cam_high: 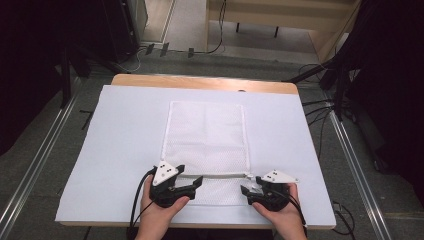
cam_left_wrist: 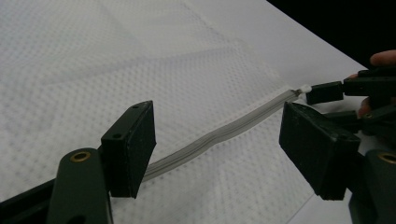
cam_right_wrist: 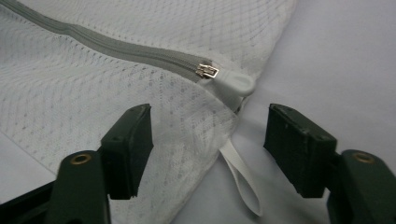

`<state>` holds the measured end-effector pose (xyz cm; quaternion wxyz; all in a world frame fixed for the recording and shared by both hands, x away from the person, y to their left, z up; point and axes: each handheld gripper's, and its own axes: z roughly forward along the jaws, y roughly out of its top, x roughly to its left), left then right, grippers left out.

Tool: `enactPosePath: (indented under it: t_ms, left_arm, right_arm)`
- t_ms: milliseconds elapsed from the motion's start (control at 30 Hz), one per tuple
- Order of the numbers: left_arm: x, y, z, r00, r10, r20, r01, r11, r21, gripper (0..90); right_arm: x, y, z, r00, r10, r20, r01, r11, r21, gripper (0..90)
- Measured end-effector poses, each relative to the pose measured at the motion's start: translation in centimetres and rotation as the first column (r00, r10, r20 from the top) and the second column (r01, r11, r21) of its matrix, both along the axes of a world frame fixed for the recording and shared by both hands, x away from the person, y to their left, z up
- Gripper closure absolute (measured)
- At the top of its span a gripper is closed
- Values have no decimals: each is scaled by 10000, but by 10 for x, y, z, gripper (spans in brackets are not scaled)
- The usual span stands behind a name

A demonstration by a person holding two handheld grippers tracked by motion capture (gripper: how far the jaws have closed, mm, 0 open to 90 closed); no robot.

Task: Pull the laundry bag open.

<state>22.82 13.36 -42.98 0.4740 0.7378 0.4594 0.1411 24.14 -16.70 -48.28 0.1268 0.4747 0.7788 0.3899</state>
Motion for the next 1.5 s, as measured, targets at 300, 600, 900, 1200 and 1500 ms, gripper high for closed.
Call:
enactPosePath:
  t_ms: [300, 600, 900, 1200, 1500]
  left_arm:
    - [11, -35, 3, 9985, -524, -156, 524, 9986, -27, 284]
    - [24, -51, -1, 9954, -672, -681, 657, 9976, -228, 285]
    - [36, -69, -7, 9909, -896, -1003, 885, 9960, -153, 292]
    - [53, -97, -5, 9809, -1122, -1587, 1121, 9937, -95, 285]
    - [64, -128, -6, 9711, -873, -2222, 1131, 9879, 1063, 243]
  right_arm:
    - [-13, 21, -2, 9982, -251, 547, 290, 9970, -722, 378]
    - [-18, 23, -5, 9855, -1338, 1043, 1425, 9865, -811, 797]
    - [-12, 9, -6, 9903, -1315, 445, 1288, 9900, 575, 900]
    - [-26, 16, 11, 9754, -1033, 1947, 922, 9936, 654, 900]
    - [-29, 18, 14, 9732, -784, 2161, 605, 9943, 882, 900]
